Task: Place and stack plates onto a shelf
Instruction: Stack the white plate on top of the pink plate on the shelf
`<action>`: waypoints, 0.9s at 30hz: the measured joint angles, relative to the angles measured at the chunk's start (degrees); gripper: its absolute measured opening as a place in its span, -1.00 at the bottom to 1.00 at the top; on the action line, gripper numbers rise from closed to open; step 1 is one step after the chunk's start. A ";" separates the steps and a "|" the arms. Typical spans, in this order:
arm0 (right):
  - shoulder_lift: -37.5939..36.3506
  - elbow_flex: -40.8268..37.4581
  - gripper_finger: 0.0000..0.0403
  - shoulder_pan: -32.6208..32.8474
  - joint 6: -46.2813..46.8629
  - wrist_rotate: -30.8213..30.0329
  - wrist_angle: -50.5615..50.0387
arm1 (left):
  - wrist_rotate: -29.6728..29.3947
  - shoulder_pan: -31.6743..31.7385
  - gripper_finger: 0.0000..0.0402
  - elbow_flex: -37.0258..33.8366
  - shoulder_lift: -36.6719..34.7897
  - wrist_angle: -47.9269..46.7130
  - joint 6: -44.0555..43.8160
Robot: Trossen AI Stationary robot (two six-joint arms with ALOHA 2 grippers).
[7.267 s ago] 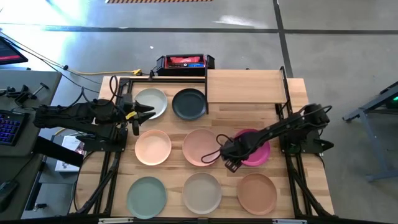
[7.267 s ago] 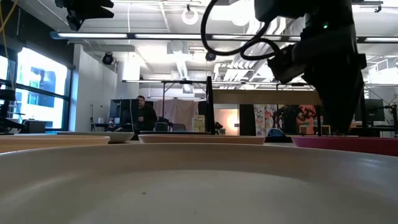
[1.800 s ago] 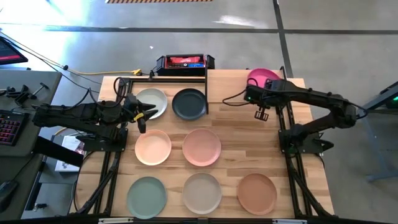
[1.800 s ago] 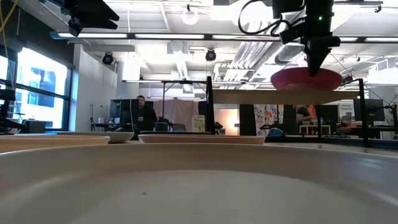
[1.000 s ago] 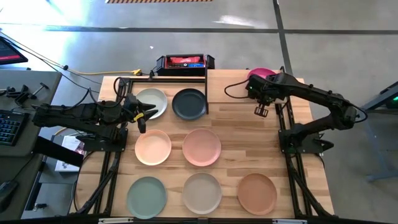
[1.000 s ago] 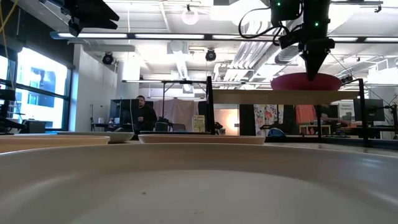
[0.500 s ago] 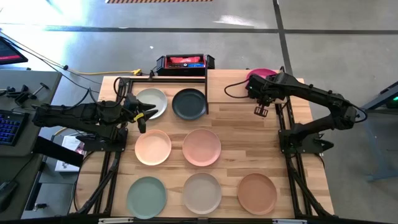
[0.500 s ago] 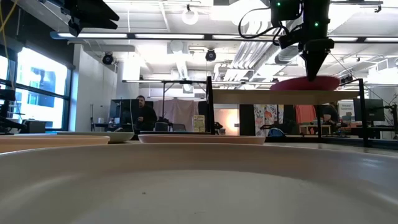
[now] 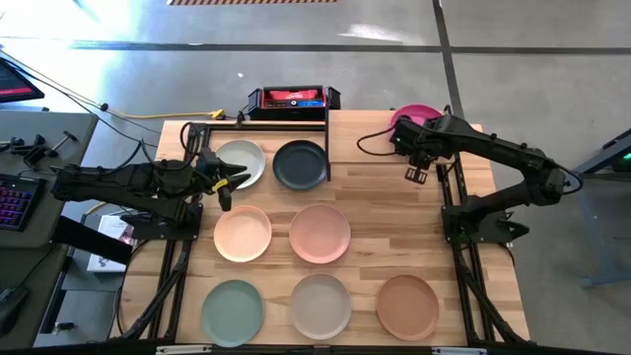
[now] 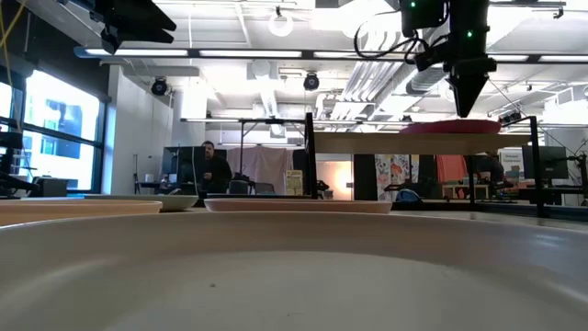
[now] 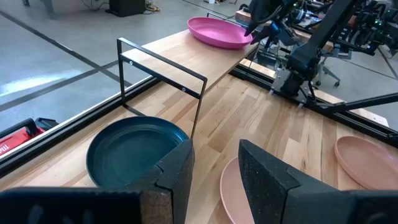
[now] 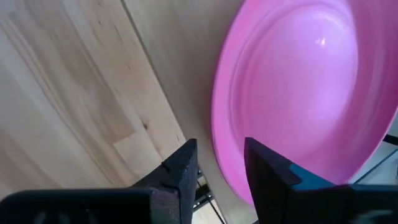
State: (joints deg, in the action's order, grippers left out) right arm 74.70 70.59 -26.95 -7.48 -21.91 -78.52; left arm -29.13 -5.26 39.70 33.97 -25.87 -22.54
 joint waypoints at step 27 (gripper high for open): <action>0.00 10.66 -0.45 15.10 26.09 26.04 -3.01 | 14.62 -0.04 -0.42 -0.02 6.28 -4.67 -17.94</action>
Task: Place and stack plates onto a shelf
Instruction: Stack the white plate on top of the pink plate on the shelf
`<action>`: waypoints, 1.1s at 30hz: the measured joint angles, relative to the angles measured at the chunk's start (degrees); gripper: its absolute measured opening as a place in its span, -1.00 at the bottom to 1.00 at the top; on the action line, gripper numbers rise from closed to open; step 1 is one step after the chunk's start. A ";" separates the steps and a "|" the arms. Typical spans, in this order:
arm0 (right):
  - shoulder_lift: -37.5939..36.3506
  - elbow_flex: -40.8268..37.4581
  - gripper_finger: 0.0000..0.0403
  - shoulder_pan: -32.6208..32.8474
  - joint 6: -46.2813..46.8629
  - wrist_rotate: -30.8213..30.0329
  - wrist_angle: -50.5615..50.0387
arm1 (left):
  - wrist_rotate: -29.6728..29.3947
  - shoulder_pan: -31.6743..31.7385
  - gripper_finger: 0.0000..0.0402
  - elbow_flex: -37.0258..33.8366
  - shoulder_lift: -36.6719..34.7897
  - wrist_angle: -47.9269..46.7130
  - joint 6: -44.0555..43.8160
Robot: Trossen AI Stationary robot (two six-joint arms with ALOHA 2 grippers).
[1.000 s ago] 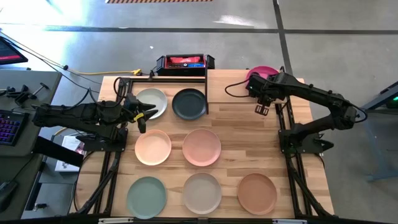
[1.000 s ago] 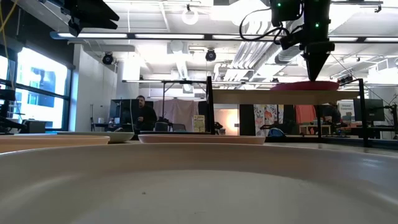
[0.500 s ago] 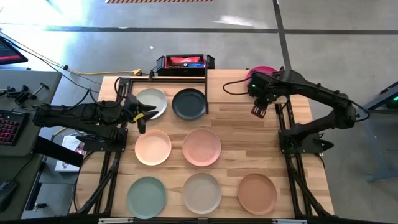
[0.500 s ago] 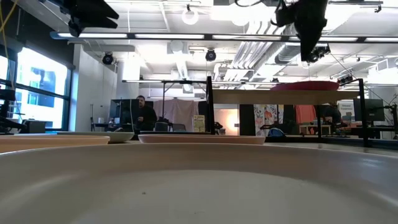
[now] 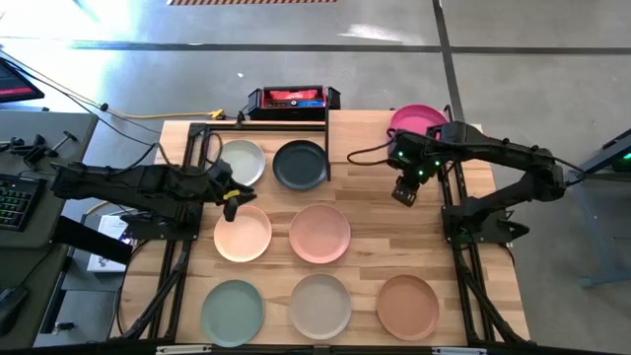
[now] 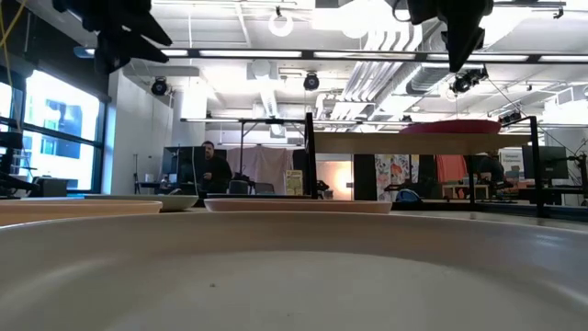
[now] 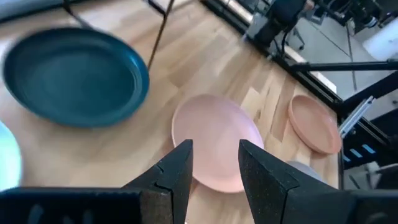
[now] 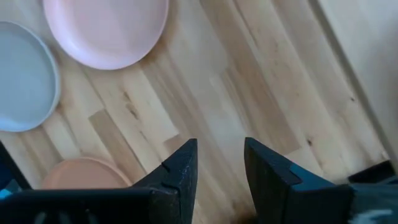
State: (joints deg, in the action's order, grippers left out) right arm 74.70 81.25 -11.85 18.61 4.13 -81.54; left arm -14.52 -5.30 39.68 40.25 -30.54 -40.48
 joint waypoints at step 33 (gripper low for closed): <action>0.00 0.00 -0.45 14.64 23.02 -7.22 9.49 | 6.61 14.83 -0.42 0.00 20.52 0.30 -1.04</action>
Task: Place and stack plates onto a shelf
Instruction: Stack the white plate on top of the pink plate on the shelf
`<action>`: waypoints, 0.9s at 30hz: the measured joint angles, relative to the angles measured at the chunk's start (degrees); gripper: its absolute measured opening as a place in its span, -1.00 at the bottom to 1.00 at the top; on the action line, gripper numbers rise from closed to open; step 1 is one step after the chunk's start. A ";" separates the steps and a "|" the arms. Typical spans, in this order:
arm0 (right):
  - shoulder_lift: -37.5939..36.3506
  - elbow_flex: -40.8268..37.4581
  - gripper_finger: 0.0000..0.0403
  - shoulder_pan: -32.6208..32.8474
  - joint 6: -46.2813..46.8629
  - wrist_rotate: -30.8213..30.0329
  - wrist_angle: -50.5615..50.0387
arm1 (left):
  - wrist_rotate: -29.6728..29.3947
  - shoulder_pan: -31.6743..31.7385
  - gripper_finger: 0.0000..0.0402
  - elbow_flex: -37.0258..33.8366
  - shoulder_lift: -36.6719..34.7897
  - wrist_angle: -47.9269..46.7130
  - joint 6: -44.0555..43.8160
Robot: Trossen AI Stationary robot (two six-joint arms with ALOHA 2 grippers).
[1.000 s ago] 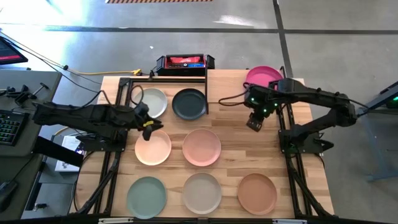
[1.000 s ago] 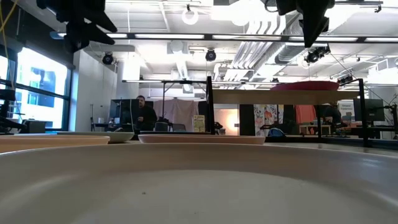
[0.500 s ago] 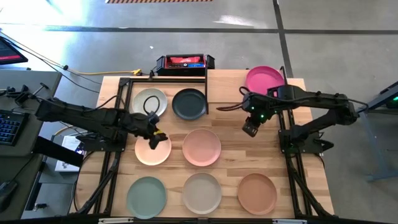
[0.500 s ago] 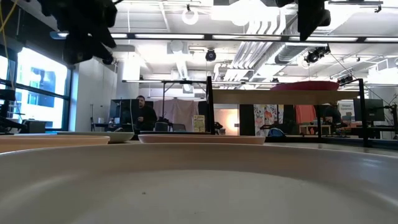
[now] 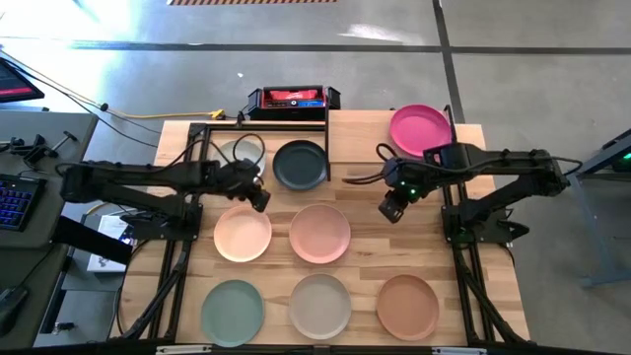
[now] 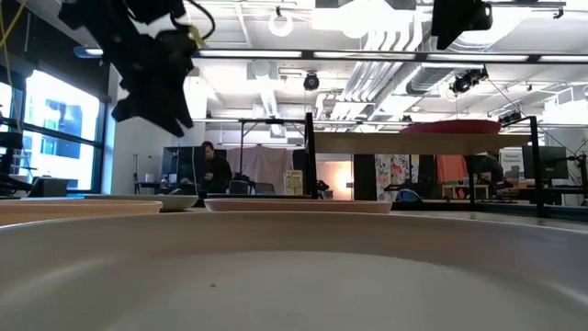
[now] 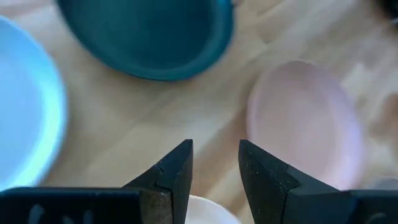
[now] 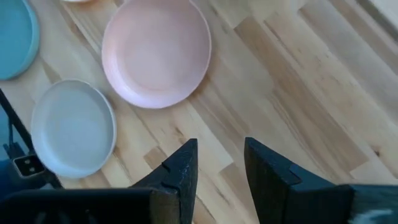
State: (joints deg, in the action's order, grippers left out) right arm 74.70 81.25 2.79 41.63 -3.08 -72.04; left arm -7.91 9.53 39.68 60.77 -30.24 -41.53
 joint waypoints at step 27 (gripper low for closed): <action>0.00 0.00 -0.45 0.39 -4.57 -2.61 1.00 | -4.28 11.96 -0.42 0.00 15.38 -7.26 13.23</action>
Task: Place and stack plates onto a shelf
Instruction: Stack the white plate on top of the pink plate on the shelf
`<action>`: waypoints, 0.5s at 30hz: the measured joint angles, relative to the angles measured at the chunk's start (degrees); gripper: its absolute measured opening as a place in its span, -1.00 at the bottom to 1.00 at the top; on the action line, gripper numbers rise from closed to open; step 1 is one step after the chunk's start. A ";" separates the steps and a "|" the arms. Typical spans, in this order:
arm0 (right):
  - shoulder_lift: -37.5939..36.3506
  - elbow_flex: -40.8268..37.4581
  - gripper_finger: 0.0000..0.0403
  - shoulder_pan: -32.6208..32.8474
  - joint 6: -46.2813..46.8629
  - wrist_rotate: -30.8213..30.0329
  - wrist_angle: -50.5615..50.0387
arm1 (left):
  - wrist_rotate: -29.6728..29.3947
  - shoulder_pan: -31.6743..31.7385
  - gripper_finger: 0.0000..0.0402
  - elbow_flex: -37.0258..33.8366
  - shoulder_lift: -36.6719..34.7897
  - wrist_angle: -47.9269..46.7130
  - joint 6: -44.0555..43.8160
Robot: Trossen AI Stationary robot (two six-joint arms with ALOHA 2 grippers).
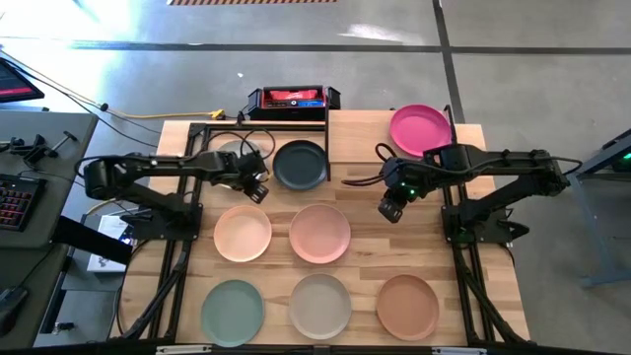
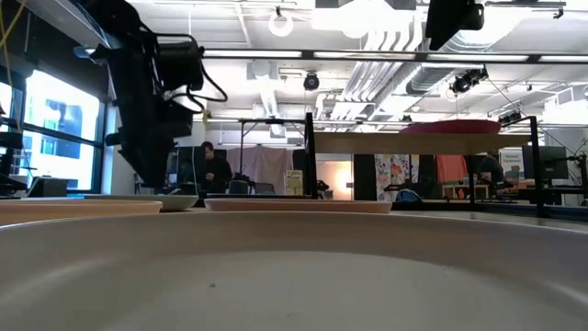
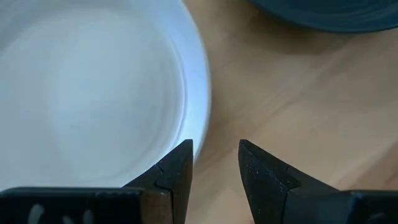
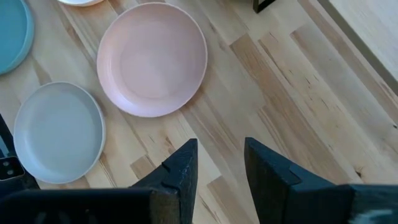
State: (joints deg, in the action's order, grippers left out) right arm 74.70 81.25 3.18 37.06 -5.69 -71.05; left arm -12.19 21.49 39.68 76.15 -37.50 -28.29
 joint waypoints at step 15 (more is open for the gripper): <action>0.00 0.01 -0.45 0.00 -0.02 0.04 -0.02 | -4.90 0.02 -0.42 0.00 6.38 0.04 -1.04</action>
State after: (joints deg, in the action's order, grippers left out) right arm 74.70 81.26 3.18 37.04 -5.65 -71.07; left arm -17.09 21.51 39.68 82.53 -37.45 -29.33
